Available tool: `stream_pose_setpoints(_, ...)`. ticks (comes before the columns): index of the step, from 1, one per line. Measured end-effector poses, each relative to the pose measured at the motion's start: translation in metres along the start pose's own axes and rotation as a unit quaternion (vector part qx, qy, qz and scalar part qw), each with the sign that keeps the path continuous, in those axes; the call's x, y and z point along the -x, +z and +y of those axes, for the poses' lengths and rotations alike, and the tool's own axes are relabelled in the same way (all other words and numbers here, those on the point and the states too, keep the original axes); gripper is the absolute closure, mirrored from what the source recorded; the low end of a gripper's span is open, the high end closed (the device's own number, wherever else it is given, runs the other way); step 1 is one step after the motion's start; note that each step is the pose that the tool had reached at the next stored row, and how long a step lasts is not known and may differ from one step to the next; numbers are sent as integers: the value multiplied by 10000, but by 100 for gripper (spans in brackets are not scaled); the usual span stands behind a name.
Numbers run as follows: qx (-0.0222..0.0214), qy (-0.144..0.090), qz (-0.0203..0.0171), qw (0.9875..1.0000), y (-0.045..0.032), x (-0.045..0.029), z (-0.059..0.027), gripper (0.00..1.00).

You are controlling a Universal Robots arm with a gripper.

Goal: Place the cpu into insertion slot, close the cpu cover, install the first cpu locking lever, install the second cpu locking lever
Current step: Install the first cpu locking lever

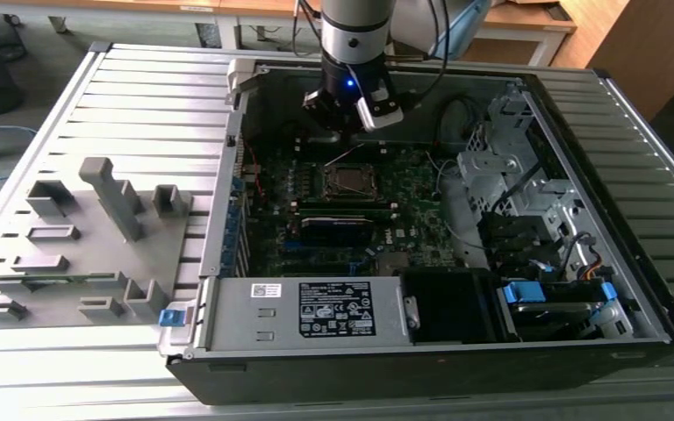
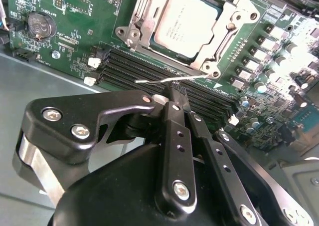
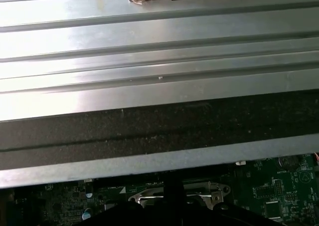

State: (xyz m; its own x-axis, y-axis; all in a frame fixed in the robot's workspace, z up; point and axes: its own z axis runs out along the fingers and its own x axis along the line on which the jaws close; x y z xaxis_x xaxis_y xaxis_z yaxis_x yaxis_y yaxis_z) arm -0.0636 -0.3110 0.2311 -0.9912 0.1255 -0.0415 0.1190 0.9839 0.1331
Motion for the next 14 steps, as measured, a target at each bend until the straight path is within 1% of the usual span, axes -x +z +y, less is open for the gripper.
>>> stream_pose_setpoints(6, 2, -1, 0, 10000, 15, -2, 31, 89)
stream_pose_setpoints(14, 1, 0, 0, 10000, 40, 35, 33, 89)
